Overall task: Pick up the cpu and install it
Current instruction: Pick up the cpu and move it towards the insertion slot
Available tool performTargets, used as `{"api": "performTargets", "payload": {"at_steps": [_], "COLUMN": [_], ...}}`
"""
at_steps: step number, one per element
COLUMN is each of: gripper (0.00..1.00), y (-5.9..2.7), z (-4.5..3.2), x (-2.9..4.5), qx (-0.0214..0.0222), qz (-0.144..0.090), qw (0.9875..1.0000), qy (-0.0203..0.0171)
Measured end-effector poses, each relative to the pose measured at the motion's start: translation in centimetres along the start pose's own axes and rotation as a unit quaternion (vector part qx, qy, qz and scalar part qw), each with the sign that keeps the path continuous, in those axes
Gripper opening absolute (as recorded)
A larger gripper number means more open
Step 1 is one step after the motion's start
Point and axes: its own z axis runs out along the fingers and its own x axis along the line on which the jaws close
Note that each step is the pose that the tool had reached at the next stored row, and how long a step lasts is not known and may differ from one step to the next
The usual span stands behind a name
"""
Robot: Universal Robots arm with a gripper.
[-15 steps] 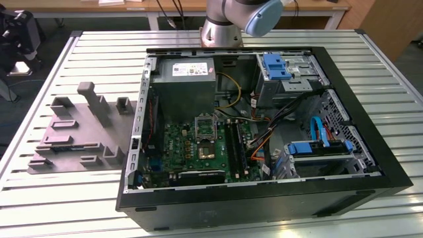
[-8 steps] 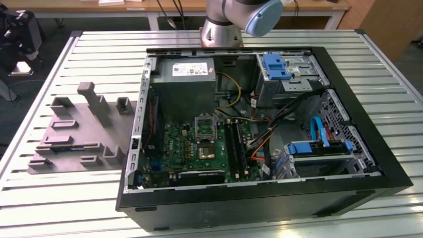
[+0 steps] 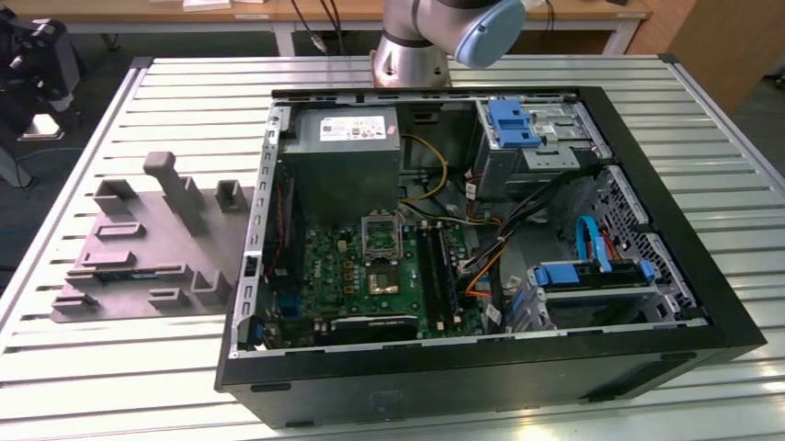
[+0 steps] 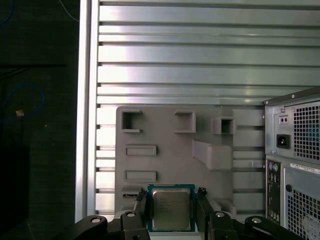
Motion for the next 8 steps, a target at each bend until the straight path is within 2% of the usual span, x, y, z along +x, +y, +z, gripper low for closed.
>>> {"api": "performTargets", "payload": {"at_steps": [8], "gripper": [0.47], "y": [0.0], "z": [0.01], "x": [-0.21], "qx": [0.0], "qz": [0.0], "qw": [1.0], "qy": [0.0]}}
